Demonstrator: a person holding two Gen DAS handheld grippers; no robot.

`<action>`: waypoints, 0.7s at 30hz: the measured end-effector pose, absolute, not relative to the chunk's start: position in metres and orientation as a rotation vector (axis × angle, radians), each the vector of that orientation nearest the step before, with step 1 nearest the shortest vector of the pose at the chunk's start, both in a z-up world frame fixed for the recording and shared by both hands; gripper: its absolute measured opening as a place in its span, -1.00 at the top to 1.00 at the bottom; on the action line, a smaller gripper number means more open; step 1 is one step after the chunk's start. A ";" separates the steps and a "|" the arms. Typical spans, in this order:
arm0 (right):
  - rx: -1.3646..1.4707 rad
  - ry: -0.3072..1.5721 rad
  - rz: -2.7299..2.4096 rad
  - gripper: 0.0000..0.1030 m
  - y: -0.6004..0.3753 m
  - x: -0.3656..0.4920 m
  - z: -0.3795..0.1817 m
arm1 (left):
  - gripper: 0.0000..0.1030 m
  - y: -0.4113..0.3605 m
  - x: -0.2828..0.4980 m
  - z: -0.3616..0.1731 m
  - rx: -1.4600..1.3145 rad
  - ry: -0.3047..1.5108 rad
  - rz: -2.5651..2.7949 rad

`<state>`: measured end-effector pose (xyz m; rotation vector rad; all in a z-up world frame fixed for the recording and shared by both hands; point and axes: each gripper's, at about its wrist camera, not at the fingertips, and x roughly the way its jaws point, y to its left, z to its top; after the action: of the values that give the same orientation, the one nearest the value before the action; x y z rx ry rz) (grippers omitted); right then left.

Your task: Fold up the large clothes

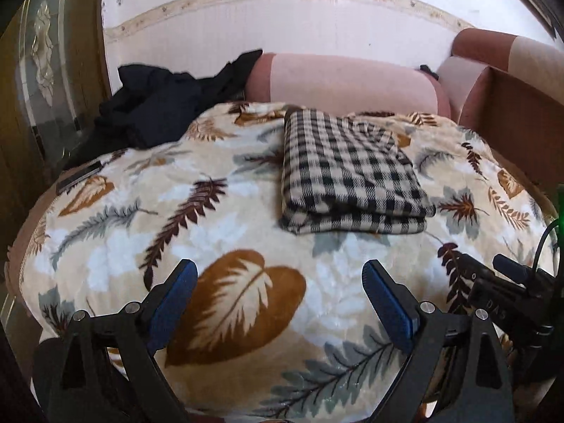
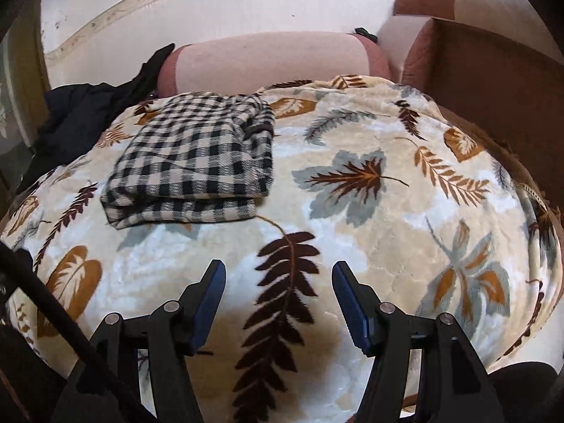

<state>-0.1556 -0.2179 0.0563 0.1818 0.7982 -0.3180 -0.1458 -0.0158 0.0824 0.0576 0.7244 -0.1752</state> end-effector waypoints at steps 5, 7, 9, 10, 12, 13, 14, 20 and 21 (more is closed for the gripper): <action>0.191 0.822 -0.326 -0.31 -0.222 -0.152 0.050 | -0.82 -0.016 -0.141 0.073 0.065 0.766 -0.162; 0.184 0.824 -0.325 -0.31 -0.221 -0.152 0.049 | -0.82 -0.016 -0.140 0.070 0.068 0.780 -0.155; 0.174 0.826 -0.324 -0.31 -0.219 -0.151 0.049 | -0.82 -0.018 -0.139 0.067 0.081 0.795 -0.151; 0.168 0.827 -0.324 -0.31 -0.218 -0.151 0.049 | -0.82 -0.019 -0.138 0.065 0.086 0.801 -0.152; 0.158 0.830 -0.324 -0.31 -0.216 -0.150 0.048 | -0.82 -0.019 -0.138 0.063 0.088 0.809 -0.153; 0.155 0.831 -0.324 -0.32 -0.215 -0.149 0.047 | -0.82 -0.019 -0.138 0.063 0.088 0.810 -0.153; 0.153 0.832 -0.325 -0.32 -0.215 -0.149 0.047 | -0.82 -0.019 -0.138 0.062 0.088 0.811 -0.155; 0.134 0.832 -0.329 -0.33 -0.212 -0.148 0.046 | -0.82 -0.019 -0.137 0.060 0.080 0.826 -0.157; 0.130 0.833 -0.329 -0.33 -0.211 -0.148 0.046 | -0.82 -0.019 -0.137 0.059 0.081 0.831 -0.156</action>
<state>-0.1481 -0.2114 0.0456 0.1299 0.8330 -0.3289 -0.1365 -0.0186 0.0586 0.0807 0.8311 -0.1565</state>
